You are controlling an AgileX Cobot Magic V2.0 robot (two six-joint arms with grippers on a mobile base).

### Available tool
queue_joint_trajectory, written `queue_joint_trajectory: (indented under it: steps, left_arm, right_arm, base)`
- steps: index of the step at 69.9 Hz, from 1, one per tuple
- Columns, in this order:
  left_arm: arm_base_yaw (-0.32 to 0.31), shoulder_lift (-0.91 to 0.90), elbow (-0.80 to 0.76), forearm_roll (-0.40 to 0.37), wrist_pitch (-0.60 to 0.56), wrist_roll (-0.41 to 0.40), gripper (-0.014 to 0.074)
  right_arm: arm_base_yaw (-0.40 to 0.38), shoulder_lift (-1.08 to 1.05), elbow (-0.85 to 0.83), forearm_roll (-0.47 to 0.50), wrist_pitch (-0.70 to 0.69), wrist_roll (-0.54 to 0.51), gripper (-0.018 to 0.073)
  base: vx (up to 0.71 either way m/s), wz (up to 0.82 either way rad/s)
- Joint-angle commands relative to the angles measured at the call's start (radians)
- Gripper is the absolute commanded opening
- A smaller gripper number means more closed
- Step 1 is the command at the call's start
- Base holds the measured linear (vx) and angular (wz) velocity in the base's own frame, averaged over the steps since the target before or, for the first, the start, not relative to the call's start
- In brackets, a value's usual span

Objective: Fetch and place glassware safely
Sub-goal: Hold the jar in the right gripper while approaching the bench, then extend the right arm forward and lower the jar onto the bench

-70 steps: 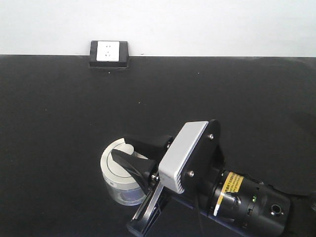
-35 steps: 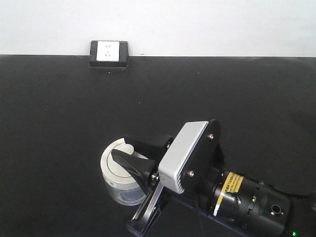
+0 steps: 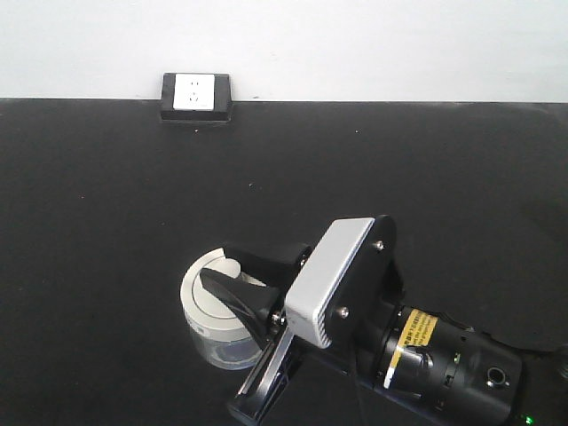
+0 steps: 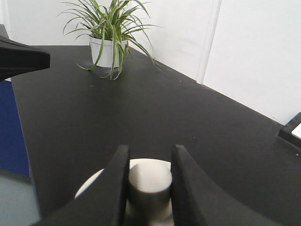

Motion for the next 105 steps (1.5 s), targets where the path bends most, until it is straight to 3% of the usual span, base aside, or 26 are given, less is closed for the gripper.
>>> queue_joint_trajectory:
  steps: [1,13,20,28,42,49,58,71,85,105]
  left_arm:
    - [-0.007,0.006,-0.028,-0.006,-0.067,-0.007,-0.0007]
    - [-0.007,0.006,-0.028,-0.006,-0.067,-0.007,-0.0007]
    - [-0.007,0.006,-0.028,-0.006,-0.067,-0.007,-0.0007]
    - [-0.007,0.006,-0.028,-0.006,-0.067,-0.007,-0.0007]
    - [-0.007,0.006,-0.028,-0.006,-0.067,-0.007,-0.0007]
    - [-0.007,0.006,-0.028,-0.006,-0.067,-0.007,-0.0007]
    - [-0.007,0.006,-0.028,-0.006,-0.067,-0.007,-0.0007]
    - [-0.007,0.006,-0.028,-0.006,-0.067,-0.007,-0.0007]
    - [-0.007,0.006,-0.028,-0.006,-0.067,-0.007,-0.0007]
    - [-0.007,0.006,-0.028,-0.006,-0.067,-0.007,-0.0007]
  right_arm:
    - [-0.002,-0.023,-0.032,0.008,-0.109,-0.007,-0.0003]
    - [-0.003,-0.023,-0.032,0.011,-0.157,-0.007,-0.0001]
    - [-0.009,-0.023,-0.032,0.061,-0.185,-0.01,-0.0001]
    - [-0.054,-0.023,-0.032,0.07,-0.184,-0.017,-0.0001]
    - [-0.211,-0.005,-0.032,-0.05,-0.188,0.003,-0.0001]
    - [-0.291,0.022,-0.032,-0.137,-0.221,0.067,-0.0001]
    - [-0.407,0.09,-0.036,-0.266,-0.346,0.173,-0.0001]
    - [-0.543,0.25,-0.037,-0.357,-0.566,0.192,-0.0001]
    - [-0.621,0.439,-0.09,-0.418,-0.737,0.191,-0.0001]
    - [-0.621,0.625,-0.277,-0.492,-0.735,0.188,-0.0001]
  base:
    - [0.0,0.0]
    - [0.0,0.0]
    - [0.0,0.0]
    - [0.0,0.0]
    - [0.0,0.0]
    - [0.0,0.0]
    - [0.0,0.0]
    - [0.0,0.0]
    - [0.0,0.0]
    - [0.0,0.0]
